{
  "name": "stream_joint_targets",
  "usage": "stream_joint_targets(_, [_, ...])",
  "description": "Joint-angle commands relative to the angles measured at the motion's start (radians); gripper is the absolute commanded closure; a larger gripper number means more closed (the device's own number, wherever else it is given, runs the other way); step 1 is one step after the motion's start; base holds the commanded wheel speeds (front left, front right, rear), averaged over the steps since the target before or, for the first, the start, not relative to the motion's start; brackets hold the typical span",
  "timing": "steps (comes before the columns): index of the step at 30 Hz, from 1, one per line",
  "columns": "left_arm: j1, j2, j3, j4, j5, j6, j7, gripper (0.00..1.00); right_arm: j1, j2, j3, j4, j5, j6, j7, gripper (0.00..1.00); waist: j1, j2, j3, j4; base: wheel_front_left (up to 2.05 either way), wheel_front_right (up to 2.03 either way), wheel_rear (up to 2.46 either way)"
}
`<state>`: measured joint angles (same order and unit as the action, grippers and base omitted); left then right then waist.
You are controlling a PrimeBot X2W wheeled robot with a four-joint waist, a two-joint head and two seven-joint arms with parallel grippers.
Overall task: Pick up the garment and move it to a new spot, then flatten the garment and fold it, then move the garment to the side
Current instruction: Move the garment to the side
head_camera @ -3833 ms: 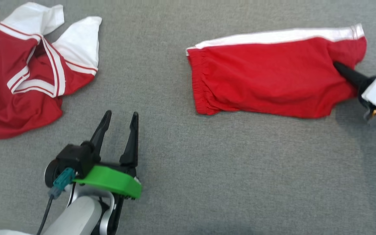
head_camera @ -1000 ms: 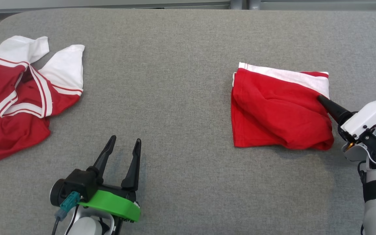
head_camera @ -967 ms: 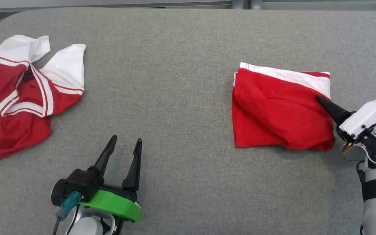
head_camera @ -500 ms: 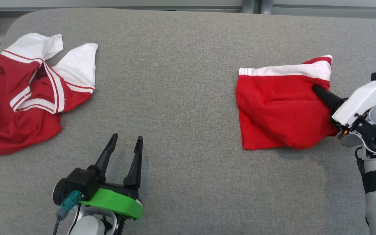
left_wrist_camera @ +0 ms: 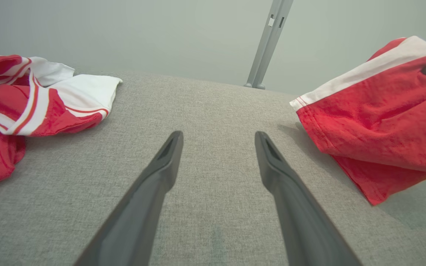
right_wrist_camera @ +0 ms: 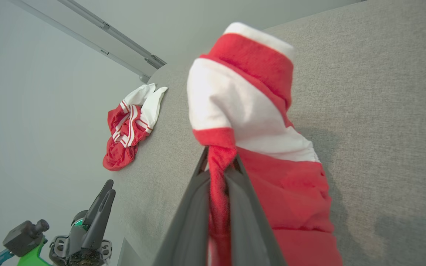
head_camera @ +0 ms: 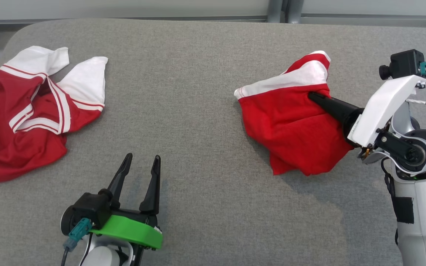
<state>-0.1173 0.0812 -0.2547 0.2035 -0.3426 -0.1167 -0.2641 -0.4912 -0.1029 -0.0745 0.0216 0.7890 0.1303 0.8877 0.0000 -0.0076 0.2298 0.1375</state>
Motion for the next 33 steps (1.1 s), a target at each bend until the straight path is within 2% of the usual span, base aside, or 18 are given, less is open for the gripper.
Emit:
stream_joint_targets(1, [-0.001, -0.007, 0.009, -0.003, 0.007, -0.004, -0.001, 0.0, 0.009, 0.013, -0.005, -0.024, 0.001, 0.001, 0.03, 1.0, 0.0, 0.0076, 0.007, -0.01, 0.0, 0.0, 0.0])
stream_joint_targets(7, [-0.01, -0.016, 0.017, -0.008, 0.012, -0.007, -0.001, 0.0, 0.01, 0.038, -0.054, -0.05, -0.001, 0.001, 0.09, 1.0, 0.0, 0.0076, 0.025, -0.038, 0.0, 0.0, 0.0])
stream_joint_targets(12, [-0.03, -0.012, 0.025, -0.027, 0.029, -0.011, -0.001, 0.0, -0.01, 0.043, -0.121, -0.022, -0.066, 0.001, 0.111, 1.0, 0.0, 0.0076, 0.055, -0.087, 0.0, 0.0, 0.0])
stream_joint_targets(19, [-0.061, 0.009, 0.017, -0.084, 0.072, -0.013, -0.001, 0.0, -0.054, 0.027, -0.227, 0.082, -0.156, 0.001, 0.038, 1.0, 0.0, 0.0076, 0.105, -0.187, 0.0, 0.0, 0.0])
stream_joint_targets(27, [-0.081, 0.056, 0.006, -0.142, 0.1, -0.006, 0.023, 0.0, -0.069, -0.002, -0.25, 0.187, -0.154, 0.001, -0.073, 1.0, 0.0, 0.0076, 0.162, -0.336, 0.0, 0.0, 0.0])
stream_joint_targets(33, [-0.093, 0.082, -0.005, -0.19, 0.108, -0.003, 0.064, 0.0, -0.066, -0.035, -0.246, 0.249, -0.154, 0.001, -0.165, 1.0, 0.0, 0.0076, 0.207, -0.398, 0.0, 0.0, 0.0])
